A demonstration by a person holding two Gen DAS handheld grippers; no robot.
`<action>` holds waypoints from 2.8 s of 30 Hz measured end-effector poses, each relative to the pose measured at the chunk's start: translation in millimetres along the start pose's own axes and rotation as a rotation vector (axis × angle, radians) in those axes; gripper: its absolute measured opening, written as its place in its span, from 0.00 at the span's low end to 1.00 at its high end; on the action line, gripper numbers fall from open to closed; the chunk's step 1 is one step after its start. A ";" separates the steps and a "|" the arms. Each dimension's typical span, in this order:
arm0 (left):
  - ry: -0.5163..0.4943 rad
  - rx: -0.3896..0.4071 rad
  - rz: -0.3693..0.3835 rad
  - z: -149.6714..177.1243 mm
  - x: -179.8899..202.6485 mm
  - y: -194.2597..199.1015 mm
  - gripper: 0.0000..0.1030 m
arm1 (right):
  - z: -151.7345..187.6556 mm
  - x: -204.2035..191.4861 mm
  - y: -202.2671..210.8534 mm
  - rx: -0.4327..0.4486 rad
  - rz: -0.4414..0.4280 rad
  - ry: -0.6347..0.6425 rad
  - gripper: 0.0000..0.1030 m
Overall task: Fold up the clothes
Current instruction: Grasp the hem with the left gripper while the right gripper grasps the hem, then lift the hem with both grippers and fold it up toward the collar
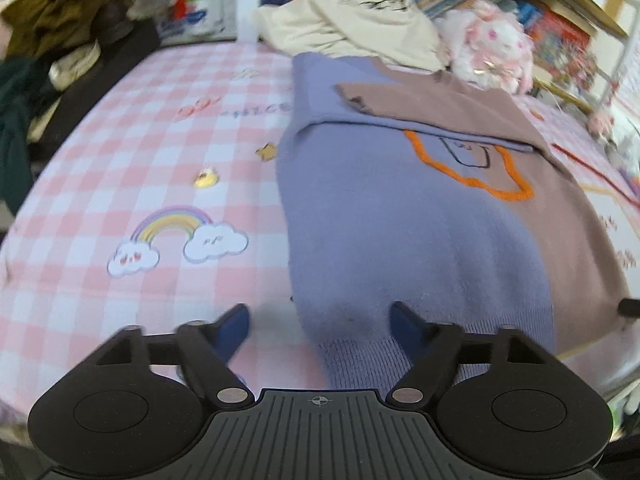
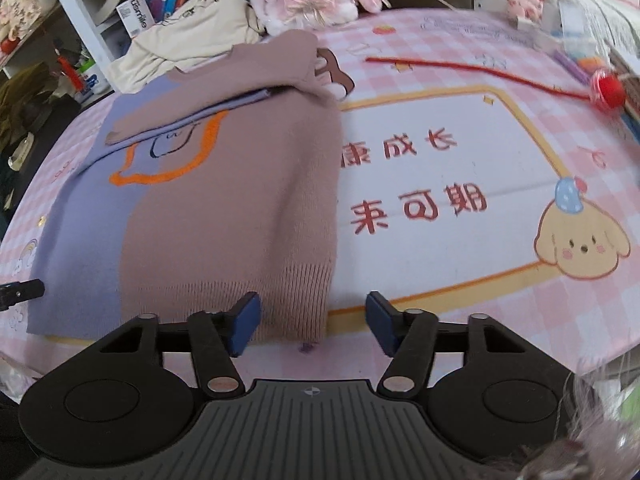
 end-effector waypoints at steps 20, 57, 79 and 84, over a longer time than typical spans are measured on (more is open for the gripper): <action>0.100 -0.020 0.160 4.3 -8.6 5.4 0.43 | -11.8 -6.5 -0.9 -0.022 -0.097 0.001 0.18; 0.184 -0.035 0.245 5.5 -37.2 -1.2 0.04 | -8.2 -9.0 -9.1 -0.101 -0.103 0.030 0.10; 0.477 0.307 0.547 -45.0 -78.9 27.3 0.04 | -68.0 18.7 41.0 -0.038 -0.600 -0.396 0.10; 0.577 0.406 0.543 -88.3 -93.5 13.5 0.04 | -118.2 6.6 30.4 0.093 -0.687 -0.479 0.10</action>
Point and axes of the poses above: each gripper's, at about its wrist camera, not at the fingertips, and y roughly against the way its jaws point, x to its right, z to its underside, the point moved 1 cm from there along -y, roughly the way its jaws point, and after that the axes turned 12 degrees about -y, right-handed, at the moved point
